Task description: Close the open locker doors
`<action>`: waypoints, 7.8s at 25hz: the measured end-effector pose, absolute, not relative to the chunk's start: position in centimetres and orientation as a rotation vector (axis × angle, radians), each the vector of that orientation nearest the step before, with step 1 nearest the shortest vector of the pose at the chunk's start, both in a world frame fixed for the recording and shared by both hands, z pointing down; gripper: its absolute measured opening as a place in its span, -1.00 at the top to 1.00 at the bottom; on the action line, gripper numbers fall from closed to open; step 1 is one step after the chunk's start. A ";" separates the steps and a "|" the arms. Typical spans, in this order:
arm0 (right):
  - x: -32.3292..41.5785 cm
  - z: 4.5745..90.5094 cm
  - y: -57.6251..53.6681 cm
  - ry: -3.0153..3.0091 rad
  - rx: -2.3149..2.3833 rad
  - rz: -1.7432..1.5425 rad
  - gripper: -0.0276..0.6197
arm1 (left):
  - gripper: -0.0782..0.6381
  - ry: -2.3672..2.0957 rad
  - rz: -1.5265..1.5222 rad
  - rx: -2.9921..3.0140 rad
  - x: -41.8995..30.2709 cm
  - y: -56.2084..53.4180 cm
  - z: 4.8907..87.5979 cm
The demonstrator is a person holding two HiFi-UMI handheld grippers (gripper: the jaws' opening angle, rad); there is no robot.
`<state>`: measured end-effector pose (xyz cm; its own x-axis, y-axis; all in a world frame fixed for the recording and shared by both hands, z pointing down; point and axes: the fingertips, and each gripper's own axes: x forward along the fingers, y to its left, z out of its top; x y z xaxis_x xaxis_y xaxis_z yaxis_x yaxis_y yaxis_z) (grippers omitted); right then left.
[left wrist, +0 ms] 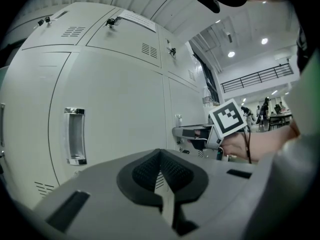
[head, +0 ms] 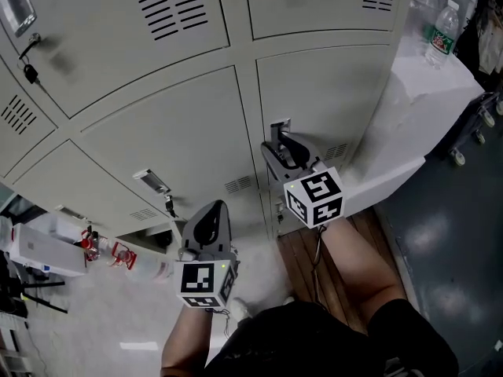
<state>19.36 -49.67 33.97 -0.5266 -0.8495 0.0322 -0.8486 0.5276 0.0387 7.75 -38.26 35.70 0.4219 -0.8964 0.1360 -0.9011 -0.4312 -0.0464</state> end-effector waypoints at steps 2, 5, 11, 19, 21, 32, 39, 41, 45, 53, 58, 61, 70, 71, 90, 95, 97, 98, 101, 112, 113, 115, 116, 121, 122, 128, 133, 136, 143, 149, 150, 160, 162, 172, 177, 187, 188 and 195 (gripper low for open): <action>19.3 34.0 -49.7 -2.703 1.498 -0.035 0.43 | 0.77 -1.653 0.218 2.619 7.9 -38.3 35.8; 19.3 34.0 -49.7 -2.705 1.488 -0.037 0.43 | 0.77 -1.647 0.224 2.611 8.2 -38.3 36.0; 19.4 34.0 -49.4 -2.711 1.457 -0.031 0.38 | 0.77 -1.659 0.231 2.596 8.4 -37.5 36.1; 20.5 33.7 -47.2 -2.731 1.446 -0.023 0.40 | 0.77 -1.700 0.251 2.560 8.2 -35.2 36.0; 20.6 33.6 -46.3 -2.737 1.432 -0.025 0.43 | 0.77 -1.711 0.252 2.554 8.4 -34.5 36.0; 19.9 34.8 -39.5 -2.761 1.316 0.002 0.91 | 0.77 -1.769 0.234 2.470 7.8 -29.1 37.5; 17.1 35.7 -36.2 -2.817 1.242 0.049 0.91 | 0.77 -1.844 0.222 2.423 5.3 -25.9 37.9; 15.9 35.8 -35.2 -2.828 1.221 0.057 0.91 | 0.77 -1.872 0.214 2.414 4.1 -24.9 37.6; 13.4 36.1 -32.9 -2.844 1.181 0.064 0.91 | 0.77 -1.915 0.212 2.396 1.7 -22.5 37.2; 8.2 36.8 -25.7 -2.834 1.132 0.082 0.91 | 0.77 -1.950 0.206 2.345 -4.0 -15.1 37.0; 5.6 37.0 -20.3 -2.824 1.124 0.083 0.91 | 0.77 -1.969 0.177 2.347 -6.8 -10.1 36.8; 4.3 37.0 -17.3 -2.820 1.127 0.086 0.91 | 0.77 -1.963 0.178 2.350 -8.1 -7.2 36.7; 1.2 38.3 -9.9 -2.795 1.130 0.090 0.91 | 0.77 -1.942 0.162 2.363 -11.1 -0.5 37.4; 0.9 38.6 -9.2 -2.790 1.129 0.094 0.91 | 0.77 -1.939 0.160 2.364 -11.4 0.1 37.6; -2.8 46.2 -5.4 -2.687 1.113 0.207 0.91 | 0.77 -1.858 0.197 2.383 -15.2 3.2 43.6; -2.8 48.3 -5.9 -2.678 1.128 0.253 0.91 | 0.77 -1.827 0.193 2.378 -15.1 2.7 45.2; -2.9 49.2 -6.4 -2.670 1.135 0.267 0.91 | 0.77 -1.816 0.191 2.373 -15.1 2.2 45.9; -3.0 49.7 -6.7 -2.667 1.137 0.273 0.91 | 0.77 -1.810 0.188 2.369 -15.1 2.0 46.2; -3.0 51.0 -7.6 -2.661 1.139 0.290 0.91 | 0.77 -1.796 0.187 2.355 -14.7 1.1 47.3; -2.8 55.6 -12.4 -2.686 1.082 0.367 0.78 | 0.77 -1.792 0.241 2.279 -13.3 -2.9 51.4; -2.9 56.0 -12.8 -2.687 1.069 0.374 0.76 | 0.77 -1.797 0.243 2.276 -13.2 -3.4 51.6; -3.2 56.9 -13.8 -2.687 1.046 0.389 0.66 | 0.77 -1.805 0.252 2.270 -13.0 -4.3 52.0; -3.4 57.4 -14.2 -2.685 1.033 0.396 0.65 | 0.77 -1.809 0.257 2.264 -13.0 -4.6 52.2; -4.0 59.6 -16.2 -2.654 0.957 0.387 0.60 | 0.77 -1.825 0.269 2.220 -12.9 -6.4 53.5; -4.1 60.0 -16.6 -2.649 0.952 0.386 0.58 | 0.77 -1.827 0.270 2.210 -13.0 -6.7 53.8; -5.0 62.4 -18.6 -2.626 0.916 0.394 0.48 | 0.77 -1.854 0.262 2.153 -13.1 -7.9 55.0; -5.4 63.5 -20.3 -2.612 0.916 0.398 0.43 | 0.77 -1.872 0.252 2.105 -13.1 -9.0 55.8; -5.8 63.9 -21.0 -2.614 0.890 0.399 0.41 | 0.77 -1.885 0.246 2.088 -12.9 -9.6 56.0; -6.6 64.6 -22.0 -2.598 0.843 0.377 0.46 | 0.77 -1.928 0.226 2.043 -12.9 -11.5 55.9; -7.0 64.6 -21.9 -2.595 0.853 0.382 0.50 | 0.77 -1.982 0.226 2.011 -13.4 -13.6 55.5; -7.1 64.7 -21.9 -2.592 0.853 0.385 0.50 | 0.77 -1.992 0.229 2.009 -13.4 -13.9 55.4; -8.8 65.0 -21.0 -2.577 0.816 0.394 0.49 | 0.77 -2.105 0.225 1.966 -14.6 -15.2 52.9; -9.2 65.0 -20.7 -2.578 0.797 0.394 0.50 | 0.77 -2.116 0.218 1.962 -15.0 -15.3 52.5; -12.0 64.8 -20.2 -2.557 0.881 0.369 0.51 | 0.77 -2.068 0.197 2.022 -19.2 -15.3 52.9; -14.1 64.5 -20.3 -2.528 0.958 0.379 0.50 | 0.77 -1.992 0.213 2.082 -21.6 -14.6 53.2; -20.2 64.4 -20.5 -2.492 1.054 0.370 0.48 | 0.77 -1.908 0.218 2.140 -27.6 -11.9 53.9; -20.8 64.3 -20.6 -2.491 1.062 0.368 0.48 | 0.77 -1.903 0.216 2.143 -28.2 -11.8 54.0; -24.2 64.3 -21.2 -2.489 1.082 0.322 0.50 | 0.77 -1.882 0.225 2.170 -31.5 -11.2 54.5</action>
<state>-24.24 -21.21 64.30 -0.6172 -0.6443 0.4516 -0.7381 0.6730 -0.0485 -31.47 -11.24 54.47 0.1487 -0.9473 0.2837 -0.9875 -0.1270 0.0935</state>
